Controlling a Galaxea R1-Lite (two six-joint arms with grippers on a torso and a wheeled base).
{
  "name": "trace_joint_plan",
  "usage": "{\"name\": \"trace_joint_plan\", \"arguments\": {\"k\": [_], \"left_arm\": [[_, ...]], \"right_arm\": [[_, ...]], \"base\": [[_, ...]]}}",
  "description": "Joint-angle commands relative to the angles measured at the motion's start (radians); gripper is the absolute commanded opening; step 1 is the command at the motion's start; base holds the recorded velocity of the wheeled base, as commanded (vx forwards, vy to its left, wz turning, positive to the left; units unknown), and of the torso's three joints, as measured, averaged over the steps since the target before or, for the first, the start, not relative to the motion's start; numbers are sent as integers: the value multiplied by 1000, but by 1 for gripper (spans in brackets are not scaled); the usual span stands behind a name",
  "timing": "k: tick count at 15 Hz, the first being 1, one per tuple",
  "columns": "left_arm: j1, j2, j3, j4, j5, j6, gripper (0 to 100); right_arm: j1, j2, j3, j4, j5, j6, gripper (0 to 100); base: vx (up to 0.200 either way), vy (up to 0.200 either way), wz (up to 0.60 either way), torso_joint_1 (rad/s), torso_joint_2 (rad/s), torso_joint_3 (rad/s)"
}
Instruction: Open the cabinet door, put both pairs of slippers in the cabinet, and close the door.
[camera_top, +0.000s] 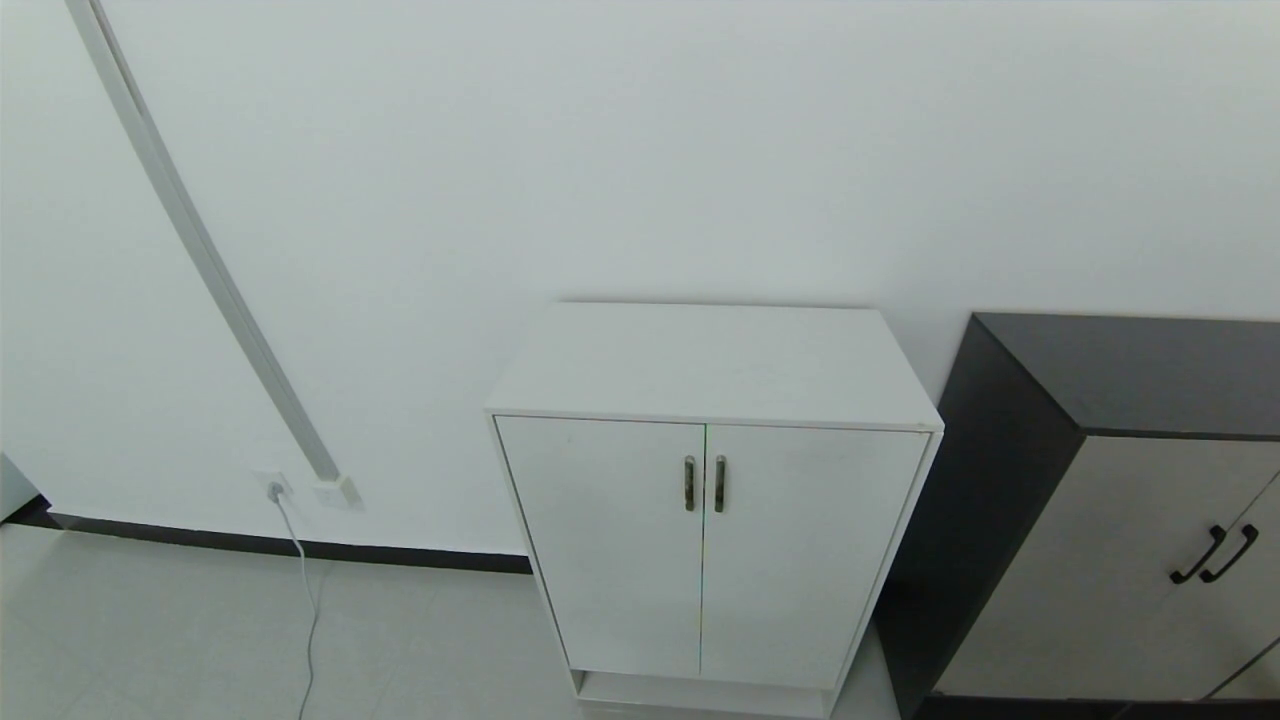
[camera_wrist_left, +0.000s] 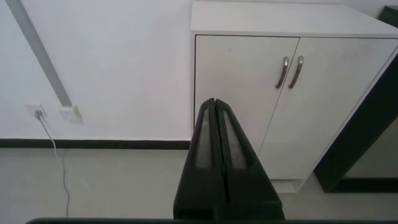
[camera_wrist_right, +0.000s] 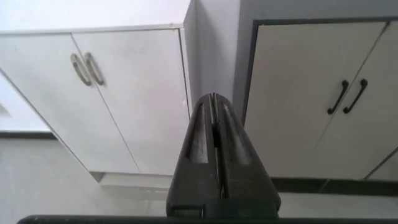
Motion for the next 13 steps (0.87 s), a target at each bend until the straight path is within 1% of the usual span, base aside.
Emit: {"name": "trace_joint_plan", "arguments": {"k": [1, 3, 13], "left_arm": [[0, 1, 0, 0, 0, 4, 0], [0, 1, 0, 0, 0, 3, 0], [0, 1, 0, 0, 0, 4, 0]], "right_arm": [[3, -18, 0, -6, -32, 30, 0], [3, -18, 0, -7, -98, 42, 0], [3, -18, 0, -6, -95, 33, 0]], "base": [[0, 0, 0, 0, 0, 0], [0, 0, 0, 0, 0, 0], [0, 0, 0, 0, 0, 0]]}}
